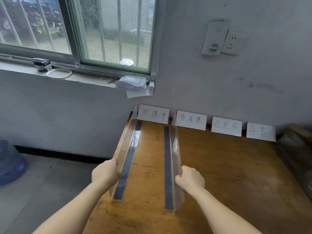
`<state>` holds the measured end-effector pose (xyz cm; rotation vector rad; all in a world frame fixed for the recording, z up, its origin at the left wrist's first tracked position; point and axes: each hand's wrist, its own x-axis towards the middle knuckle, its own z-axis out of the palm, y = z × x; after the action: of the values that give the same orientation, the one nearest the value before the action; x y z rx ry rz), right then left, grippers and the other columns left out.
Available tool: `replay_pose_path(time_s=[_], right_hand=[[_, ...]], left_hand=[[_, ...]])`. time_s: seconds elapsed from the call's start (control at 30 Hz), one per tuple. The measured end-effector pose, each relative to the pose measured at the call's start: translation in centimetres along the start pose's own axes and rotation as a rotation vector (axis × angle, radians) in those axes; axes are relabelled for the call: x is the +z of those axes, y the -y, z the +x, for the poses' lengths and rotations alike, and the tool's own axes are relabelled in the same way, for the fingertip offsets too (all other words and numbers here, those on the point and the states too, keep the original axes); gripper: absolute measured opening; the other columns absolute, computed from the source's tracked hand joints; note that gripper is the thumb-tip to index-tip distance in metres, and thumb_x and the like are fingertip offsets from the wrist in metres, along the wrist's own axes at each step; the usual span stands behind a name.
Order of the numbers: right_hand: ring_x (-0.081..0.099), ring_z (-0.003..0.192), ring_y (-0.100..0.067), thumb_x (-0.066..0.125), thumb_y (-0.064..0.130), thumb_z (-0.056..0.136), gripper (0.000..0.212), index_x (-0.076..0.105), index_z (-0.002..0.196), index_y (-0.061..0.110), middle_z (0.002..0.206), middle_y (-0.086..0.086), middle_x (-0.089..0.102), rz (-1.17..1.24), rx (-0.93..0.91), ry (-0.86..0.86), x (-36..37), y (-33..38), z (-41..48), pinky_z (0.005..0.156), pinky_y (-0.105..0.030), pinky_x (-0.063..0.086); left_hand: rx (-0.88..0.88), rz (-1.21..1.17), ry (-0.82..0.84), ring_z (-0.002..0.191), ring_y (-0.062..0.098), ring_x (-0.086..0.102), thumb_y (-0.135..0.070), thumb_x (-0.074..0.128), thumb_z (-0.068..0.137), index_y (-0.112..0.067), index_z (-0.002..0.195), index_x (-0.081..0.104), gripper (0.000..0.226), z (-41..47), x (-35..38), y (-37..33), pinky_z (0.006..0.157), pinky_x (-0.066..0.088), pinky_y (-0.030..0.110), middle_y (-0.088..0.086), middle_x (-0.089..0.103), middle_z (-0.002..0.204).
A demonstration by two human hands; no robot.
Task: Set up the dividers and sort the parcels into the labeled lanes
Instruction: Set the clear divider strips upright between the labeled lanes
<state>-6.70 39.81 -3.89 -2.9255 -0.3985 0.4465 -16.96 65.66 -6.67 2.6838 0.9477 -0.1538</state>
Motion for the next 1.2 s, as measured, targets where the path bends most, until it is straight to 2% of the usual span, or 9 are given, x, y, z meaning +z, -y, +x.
replay_pose_path(time_s=[0.13,0.33,0.43,0.57,0.67,0.8,1.0,1.2], right_hand=[[0.054,0.078,-0.017,0.046,0.022,0.095,0.003,0.047,0.093,0.02,0.091,0.003,0.057,0.033,-0.021,0.014,0.1,0.1,0.0,0.049,-0.022,0.031],[0.055,0.081,-0.019,0.044,0.018,0.093,0.006,0.05,0.09,0.02,0.091,0.002,0.058,0.076,-0.054,0.036,0.4,0.3,0.5,0.051,-0.025,0.033],[0.056,0.082,-0.018,0.045,0.018,0.094,0.007,0.051,0.091,0.021,0.09,0.003,0.057,0.077,-0.063,0.03,0.3,0.4,0.7,0.053,-0.025,0.035],[0.06,0.081,-0.016,0.047,0.022,0.095,0.007,0.054,0.092,0.022,0.09,0.003,0.061,0.082,-0.064,0.004,0.8,0.2,0.8,0.06,-0.025,0.047],[0.063,0.082,-0.015,0.05,0.027,0.094,0.011,0.058,0.095,0.021,0.09,0.004,0.063,0.096,-0.069,0.007,1.0,0.0,0.9,0.066,-0.028,0.053],[0.063,0.085,-0.016,0.052,0.025,0.093,0.013,0.061,0.101,0.02,0.093,0.003,0.063,0.107,-0.083,0.017,1.1,-0.1,1.0,0.074,-0.032,0.058],[0.063,0.084,-0.014,0.052,0.024,0.096,0.021,0.061,0.114,0.019,0.094,0.005,0.06,0.102,-0.109,0.008,1.4,-0.3,1.1,0.068,-0.026,0.055],[0.064,0.084,-0.013,0.051,0.026,0.097,0.024,0.059,0.118,0.02,0.093,0.006,0.06,0.093,-0.108,0.015,1.3,-0.3,1.0,0.067,-0.026,0.055]], left_hand=[[0.002,-0.011,-0.045,0.084,0.021,0.062,-0.018,0.034,0.09,-0.022,0.094,0.056,0.022,0.0,0.4,0.1,0.068,0.051,0.032,-0.005,0.065,0.095],[0.016,-0.038,-0.068,0.077,0.019,0.061,-0.02,0.036,0.09,-0.024,0.093,0.056,0.022,-0.2,0.9,0.1,0.067,0.054,0.032,-0.007,0.064,0.088],[0.025,-0.05,-0.073,0.077,0.018,0.061,-0.022,0.037,0.091,-0.025,0.095,0.058,0.021,-0.4,0.9,0.0,0.062,0.05,0.029,-0.007,0.064,0.089],[0.021,-0.061,-0.089,0.074,0.016,0.059,-0.024,0.038,0.093,-0.024,0.099,0.059,0.022,-0.4,0.8,0.0,0.061,0.049,0.027,-0.009,0.062,0.087],[0.02,-0.041,-0.091,0.079,0.015,0.06,-0.031,0.042,0.093,-0.024,0.106,0.06,0.023,-0.3,0.8,0.0,0.063,0.049,0.026,-0.009,0.065,0.096],[0.0,0.018,-0.045,0.094,0.018,0.063,-0.017,0.045,0.087,-0.024,0.114,0.06,0.032,-0.1,0.5,0.0,0.063,0.045,0.027,-0.008,0.066,0.108],[-0.003,0.046,-0.054,0.086,0.018,0.061,-0.014,0.043,0.088,-0.023,0.108,0.058,0.027,-0.1,0.4,0.3,0.06,0.042,0.028,-0.008,0.065,0.1],[0.008,0.063,-0.068,0.081,0.019,0.059,-0.011,0.041,0.089,-0.022,0.101,0.055,0.021,-0.2,0.3,0.4,0.058,0.041,0.029,-0.007,0.065,0.097]])
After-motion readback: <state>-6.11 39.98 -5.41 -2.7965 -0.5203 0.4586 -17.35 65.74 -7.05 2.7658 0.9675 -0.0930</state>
